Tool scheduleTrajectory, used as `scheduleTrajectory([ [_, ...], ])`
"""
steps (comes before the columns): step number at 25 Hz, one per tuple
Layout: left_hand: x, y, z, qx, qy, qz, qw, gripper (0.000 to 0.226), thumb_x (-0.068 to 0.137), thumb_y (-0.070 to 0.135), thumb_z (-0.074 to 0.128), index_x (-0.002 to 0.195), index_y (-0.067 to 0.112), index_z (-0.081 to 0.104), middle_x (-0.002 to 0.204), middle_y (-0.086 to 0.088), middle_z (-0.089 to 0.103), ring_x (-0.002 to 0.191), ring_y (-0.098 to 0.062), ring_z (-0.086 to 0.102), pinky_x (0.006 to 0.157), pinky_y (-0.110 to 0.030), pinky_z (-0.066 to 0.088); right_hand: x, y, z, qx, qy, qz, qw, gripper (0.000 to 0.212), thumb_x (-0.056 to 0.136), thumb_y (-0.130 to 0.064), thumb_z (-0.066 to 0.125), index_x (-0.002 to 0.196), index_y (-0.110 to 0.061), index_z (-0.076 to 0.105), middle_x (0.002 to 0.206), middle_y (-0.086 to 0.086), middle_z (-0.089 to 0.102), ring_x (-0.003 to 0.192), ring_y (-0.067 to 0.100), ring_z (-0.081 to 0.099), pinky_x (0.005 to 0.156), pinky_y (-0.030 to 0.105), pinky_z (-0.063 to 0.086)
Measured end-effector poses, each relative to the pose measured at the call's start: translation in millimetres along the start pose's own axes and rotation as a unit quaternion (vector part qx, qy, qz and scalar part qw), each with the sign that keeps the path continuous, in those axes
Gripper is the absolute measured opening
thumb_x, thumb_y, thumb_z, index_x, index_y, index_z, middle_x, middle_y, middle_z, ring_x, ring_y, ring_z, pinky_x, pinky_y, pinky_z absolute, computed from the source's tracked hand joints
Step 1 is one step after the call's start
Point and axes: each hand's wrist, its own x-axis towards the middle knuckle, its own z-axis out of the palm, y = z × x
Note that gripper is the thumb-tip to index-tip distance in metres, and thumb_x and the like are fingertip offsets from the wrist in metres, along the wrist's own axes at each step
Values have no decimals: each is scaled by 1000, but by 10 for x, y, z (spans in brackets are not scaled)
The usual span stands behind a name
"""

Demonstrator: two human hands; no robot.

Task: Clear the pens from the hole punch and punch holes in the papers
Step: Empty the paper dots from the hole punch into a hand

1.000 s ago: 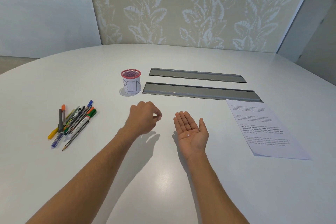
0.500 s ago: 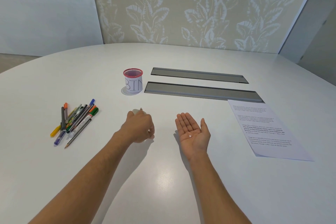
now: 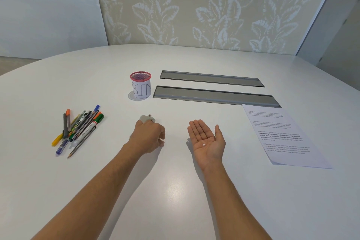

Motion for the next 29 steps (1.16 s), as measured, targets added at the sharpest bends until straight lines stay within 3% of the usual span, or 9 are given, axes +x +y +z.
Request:
scheduleTrajectory([
  [7,30,14,37,14,-4,6,1000,20,81,9,63,84,25,75,92,12,72,106,-15,53,80,-32,29,18,24,-18,-1,1,0,1000,55,99,-39,46,122,9,58,121,26,66,116,37,63,97,48,51],
  [15,50,83,109,123,10,30,992,17,89,16,57,95,20,72,97,4,71,98,-22,61,85,-34,41,3,54,0,-3,5,4,1000,54,99,-40,47,121,8,59,120,25,66,115,37,64,98,48,50],
  [21,-26,181,110,213,17,46,976,15,89,14,54,99,13,64,105,-3,64,101,-25,57,86,-37,38,-21,61,-24,-6,12,4,1000,55,98,-40,47,123,7,59,120,24,67,115,37,64,98,47,51],
  [29,-150,268,133,234,0,36,972,23,90,21,48,109,9,53,111,-8,58,105,-27,52,90,-40,38,-48,88,3,-8,13,5,1000,54,99,-41,47,122,7,59,119,24,67,115,37,63,103,47,47],
])
